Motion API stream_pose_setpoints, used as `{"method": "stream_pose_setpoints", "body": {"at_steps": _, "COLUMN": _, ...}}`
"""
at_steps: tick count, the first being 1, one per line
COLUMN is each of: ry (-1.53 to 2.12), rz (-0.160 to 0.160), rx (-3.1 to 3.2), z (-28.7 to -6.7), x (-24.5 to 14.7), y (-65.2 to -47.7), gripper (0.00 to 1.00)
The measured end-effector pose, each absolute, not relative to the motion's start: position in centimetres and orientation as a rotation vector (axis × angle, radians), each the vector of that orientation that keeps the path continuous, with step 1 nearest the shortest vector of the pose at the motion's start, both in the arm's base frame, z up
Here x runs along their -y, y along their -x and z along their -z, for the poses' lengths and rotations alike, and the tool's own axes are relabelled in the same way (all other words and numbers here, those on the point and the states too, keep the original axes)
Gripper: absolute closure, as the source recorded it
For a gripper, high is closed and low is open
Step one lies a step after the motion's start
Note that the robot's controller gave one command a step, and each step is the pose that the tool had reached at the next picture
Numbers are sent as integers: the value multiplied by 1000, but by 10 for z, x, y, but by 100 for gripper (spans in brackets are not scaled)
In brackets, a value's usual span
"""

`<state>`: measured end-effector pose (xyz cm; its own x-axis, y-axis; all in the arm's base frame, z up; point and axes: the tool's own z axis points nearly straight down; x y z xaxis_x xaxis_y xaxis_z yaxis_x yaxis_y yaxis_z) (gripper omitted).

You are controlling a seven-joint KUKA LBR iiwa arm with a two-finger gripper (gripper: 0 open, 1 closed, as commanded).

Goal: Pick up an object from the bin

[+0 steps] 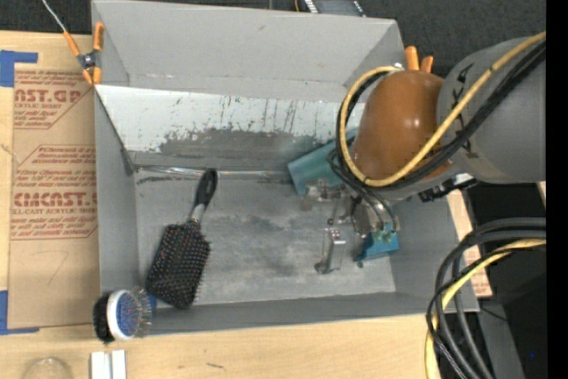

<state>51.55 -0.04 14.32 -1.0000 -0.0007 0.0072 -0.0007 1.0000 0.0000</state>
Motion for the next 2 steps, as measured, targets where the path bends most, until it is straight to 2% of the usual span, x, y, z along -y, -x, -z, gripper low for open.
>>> {"method": "stream_pose_setpoints", "body": {"at_steps": 1, "ry": -124, "rz": 6, "rx": 3134, "z": -168, "x": -72, "y": -499, "gripper": 0}}
{"method": "stream_pose_setpoints", "body": {"at_steps": 2, "ry": -407, "rz": 11, "rx": 3113, "z": -179, "x": -146, "y": -490, "gripper": 0}}
